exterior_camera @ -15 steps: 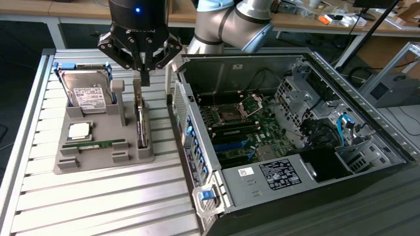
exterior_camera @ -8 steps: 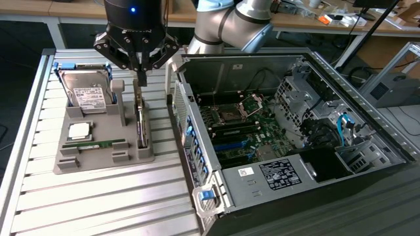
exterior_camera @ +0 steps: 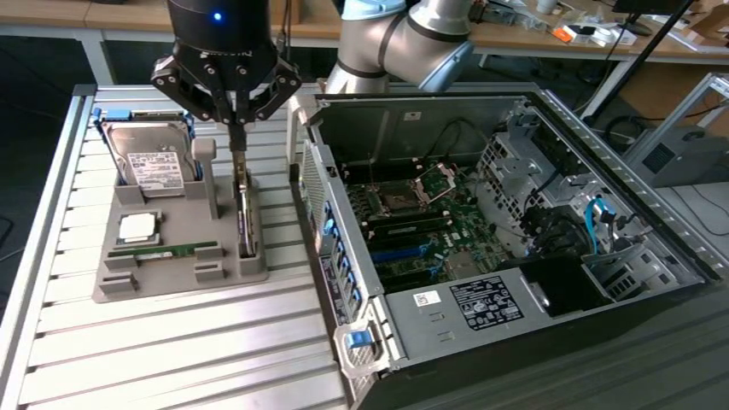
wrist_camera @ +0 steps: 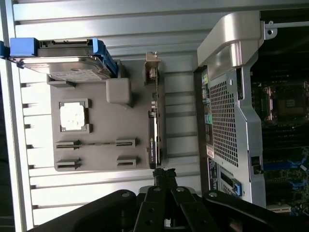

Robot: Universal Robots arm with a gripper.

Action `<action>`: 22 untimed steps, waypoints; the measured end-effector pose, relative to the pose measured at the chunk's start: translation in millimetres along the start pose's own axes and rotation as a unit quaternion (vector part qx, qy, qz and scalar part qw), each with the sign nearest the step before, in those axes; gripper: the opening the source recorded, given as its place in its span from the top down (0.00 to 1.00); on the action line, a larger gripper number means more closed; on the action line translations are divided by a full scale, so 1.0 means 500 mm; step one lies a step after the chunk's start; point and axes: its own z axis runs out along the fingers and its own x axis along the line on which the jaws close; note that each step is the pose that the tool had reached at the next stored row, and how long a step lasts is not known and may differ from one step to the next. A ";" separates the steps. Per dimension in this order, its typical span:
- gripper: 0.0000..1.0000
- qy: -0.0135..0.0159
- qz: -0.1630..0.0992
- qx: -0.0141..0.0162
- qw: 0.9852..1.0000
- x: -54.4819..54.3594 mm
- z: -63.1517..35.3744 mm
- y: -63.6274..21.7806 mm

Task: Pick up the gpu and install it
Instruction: 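Reach for the gpu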

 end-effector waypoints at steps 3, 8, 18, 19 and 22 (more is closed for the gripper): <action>0.89 0.000 0.000 0.000 1.000 0.006 0.000 0.000; 0.89 0.000 0.000 0.000 1.000 0.017 -0.001 -0.001; 0.89 -0.001 0.000 0.000 1.000 0.039 -0.001 -0.003; 0.89 -0.001 0.000 0.000 1.000 0.041 -0.001 -0.003; 0.89 -0.001 0.000 0.000 1.000 0.047 -0.002 -0.004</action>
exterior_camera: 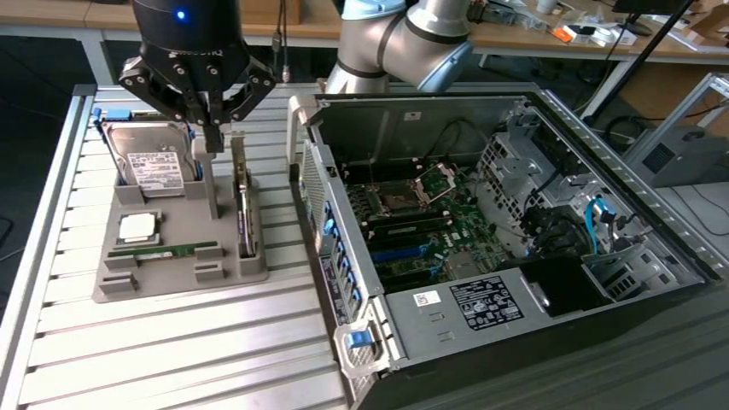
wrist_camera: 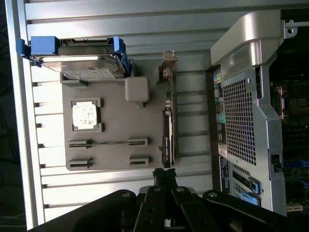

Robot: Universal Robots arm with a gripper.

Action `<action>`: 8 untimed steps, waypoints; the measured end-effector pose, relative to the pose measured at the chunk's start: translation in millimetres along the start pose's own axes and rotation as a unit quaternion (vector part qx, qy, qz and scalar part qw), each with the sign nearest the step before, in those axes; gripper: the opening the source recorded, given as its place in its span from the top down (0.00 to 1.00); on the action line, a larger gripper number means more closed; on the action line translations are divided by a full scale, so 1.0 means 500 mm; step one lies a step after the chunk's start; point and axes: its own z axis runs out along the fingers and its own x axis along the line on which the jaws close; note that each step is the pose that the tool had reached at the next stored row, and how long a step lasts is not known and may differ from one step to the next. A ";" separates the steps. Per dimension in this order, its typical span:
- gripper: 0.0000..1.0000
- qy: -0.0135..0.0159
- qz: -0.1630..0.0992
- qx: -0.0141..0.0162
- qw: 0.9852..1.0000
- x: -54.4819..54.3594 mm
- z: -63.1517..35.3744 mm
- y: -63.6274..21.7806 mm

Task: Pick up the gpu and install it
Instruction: 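Reach for the gpu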

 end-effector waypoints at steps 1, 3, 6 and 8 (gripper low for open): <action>0.89 0.000 0.000 0.000 1.000 0.002 0.000 0.000; 0.89 0.000 0.000 0.000 1.000 0.007 0.000 -0.001; 0.89 0.000 0.000 0.000 1.000 0.017 -0.001 -0.001; 0.89 0.000 0.000 0.000 1.000 0.020 -0.001 -0.002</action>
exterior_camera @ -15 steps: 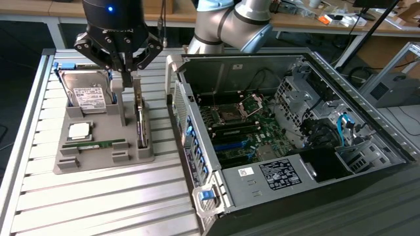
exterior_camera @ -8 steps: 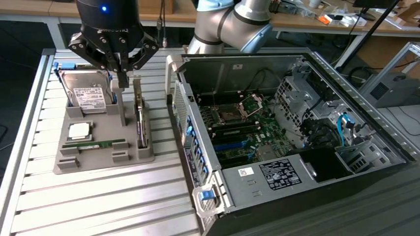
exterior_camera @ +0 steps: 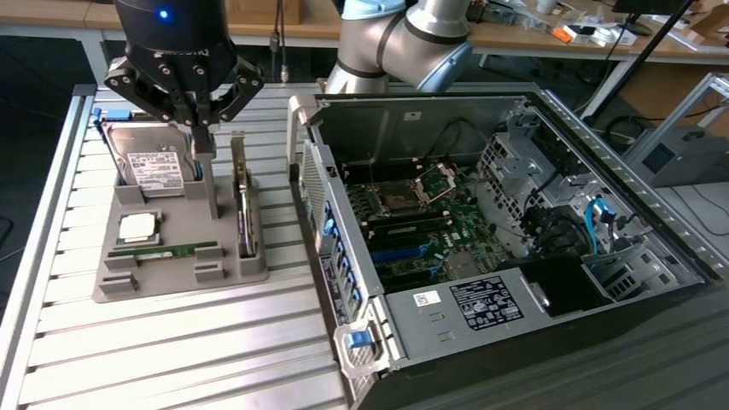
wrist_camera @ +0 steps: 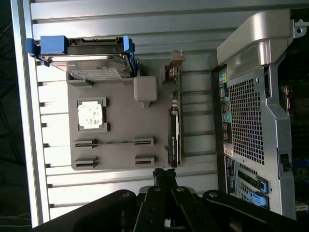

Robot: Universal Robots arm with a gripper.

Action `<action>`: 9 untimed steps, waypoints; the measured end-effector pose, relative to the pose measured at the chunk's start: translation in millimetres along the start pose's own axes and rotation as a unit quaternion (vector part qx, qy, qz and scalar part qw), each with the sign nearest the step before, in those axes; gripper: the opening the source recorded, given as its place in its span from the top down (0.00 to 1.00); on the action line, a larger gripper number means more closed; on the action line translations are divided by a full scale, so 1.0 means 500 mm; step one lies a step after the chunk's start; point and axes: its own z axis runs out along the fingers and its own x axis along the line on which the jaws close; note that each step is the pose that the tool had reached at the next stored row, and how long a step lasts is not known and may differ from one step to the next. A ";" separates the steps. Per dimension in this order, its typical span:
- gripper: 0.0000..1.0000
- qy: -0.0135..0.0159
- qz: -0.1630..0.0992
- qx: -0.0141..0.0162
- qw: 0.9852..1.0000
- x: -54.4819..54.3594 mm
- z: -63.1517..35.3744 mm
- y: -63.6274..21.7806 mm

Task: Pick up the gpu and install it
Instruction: 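Reach for the gpu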

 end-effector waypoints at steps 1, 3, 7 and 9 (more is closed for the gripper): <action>0.89 0.000 0.000 0.000 1.000 0.001 0.000 0.000; 0.89 0.000 0.000 0.000 1.000 0.004 0.000 0.000; 0.89 0.000 0.000 0.000 1.000 0.012 0.000 -0.001; 0.89 0.000 0.000 0.000 1.000 0.015 -0.001 -0.001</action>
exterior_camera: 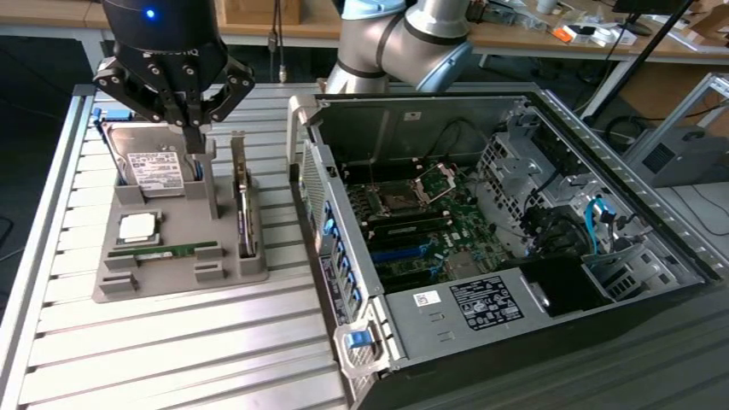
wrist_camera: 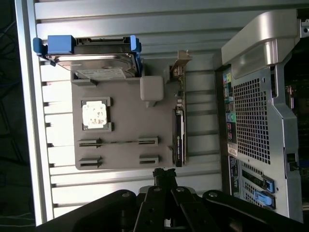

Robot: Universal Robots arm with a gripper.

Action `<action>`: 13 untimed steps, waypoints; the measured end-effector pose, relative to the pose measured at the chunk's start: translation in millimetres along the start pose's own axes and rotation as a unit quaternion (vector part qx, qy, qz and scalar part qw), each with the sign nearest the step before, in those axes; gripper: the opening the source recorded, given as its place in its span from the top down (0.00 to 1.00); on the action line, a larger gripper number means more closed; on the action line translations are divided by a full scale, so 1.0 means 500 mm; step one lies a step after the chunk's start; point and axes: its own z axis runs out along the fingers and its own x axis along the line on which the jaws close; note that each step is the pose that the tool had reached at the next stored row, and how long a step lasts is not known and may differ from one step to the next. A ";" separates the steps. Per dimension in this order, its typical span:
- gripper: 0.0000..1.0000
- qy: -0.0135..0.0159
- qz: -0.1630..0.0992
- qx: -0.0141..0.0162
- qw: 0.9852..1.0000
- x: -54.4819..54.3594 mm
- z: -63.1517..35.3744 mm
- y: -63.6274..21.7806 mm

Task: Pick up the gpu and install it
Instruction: 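Reach for the gpu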

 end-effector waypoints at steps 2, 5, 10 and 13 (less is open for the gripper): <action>0.89 0.000 0.000 0.000 1.000 0.004 0.000 0.000; 0.89 0.000 0.000 0.000 1.000 0.011 0.000 -0.001; 0.89 0.000 0.000 0.000 1.000 0.023 -0.001 -0.002; 0.89 0.000 0.000 0.000 1.000 0.030 -0.001 -0.002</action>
